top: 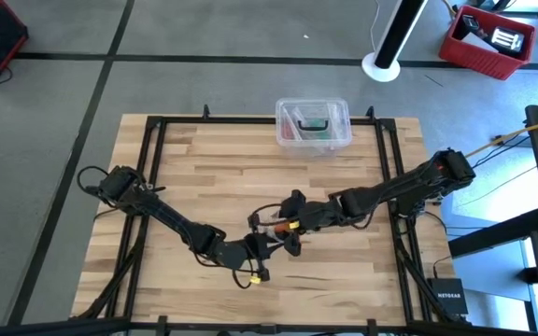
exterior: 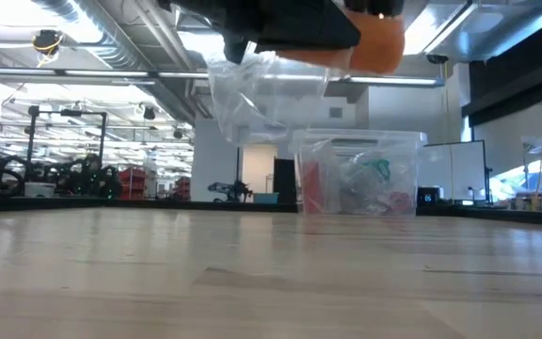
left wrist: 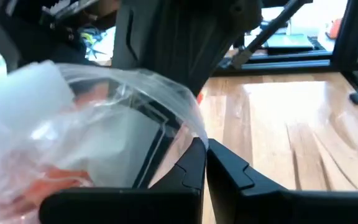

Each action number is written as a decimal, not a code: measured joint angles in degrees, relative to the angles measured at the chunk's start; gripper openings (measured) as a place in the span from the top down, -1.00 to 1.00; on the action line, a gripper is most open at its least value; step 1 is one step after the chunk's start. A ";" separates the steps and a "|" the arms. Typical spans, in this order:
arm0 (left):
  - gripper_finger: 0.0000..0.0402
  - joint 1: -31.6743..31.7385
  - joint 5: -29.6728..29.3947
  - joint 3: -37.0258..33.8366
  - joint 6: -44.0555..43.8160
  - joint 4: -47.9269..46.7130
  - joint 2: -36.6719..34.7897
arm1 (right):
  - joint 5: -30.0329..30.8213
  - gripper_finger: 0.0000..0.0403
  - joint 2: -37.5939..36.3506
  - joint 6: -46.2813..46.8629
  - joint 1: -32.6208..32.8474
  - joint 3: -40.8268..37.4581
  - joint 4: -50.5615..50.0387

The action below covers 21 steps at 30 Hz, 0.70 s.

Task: Roll bandage
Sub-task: Put the orange bandage inside the zip bag

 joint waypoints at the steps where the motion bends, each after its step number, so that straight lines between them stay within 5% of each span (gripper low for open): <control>1: 0.99 0.00 -0.47 0.00 -0.01 0.55 -0.01 | 0.74 -0.41 0.10 -0.13 0.00 1.04 -1.08; 7: 0.99 0.82 -3.31 -0.09 0.10 3.93 0.03 | -0.06 -0.41 1.95 -0.73 -2.77 6.11 -9.42; 16: 0.99 2.54 -5.14 -0.09 -14.68 0.44 3.78 | 0.66 -0.41 6.18 -0.55 -4.56 3.64 -9.39; 21: 0.99 2.80 -5.56 -0.15 -19.69 3.16 8.24 | -5.60 -0.41 9.81 -0.31 -6.67 3.70 -9.24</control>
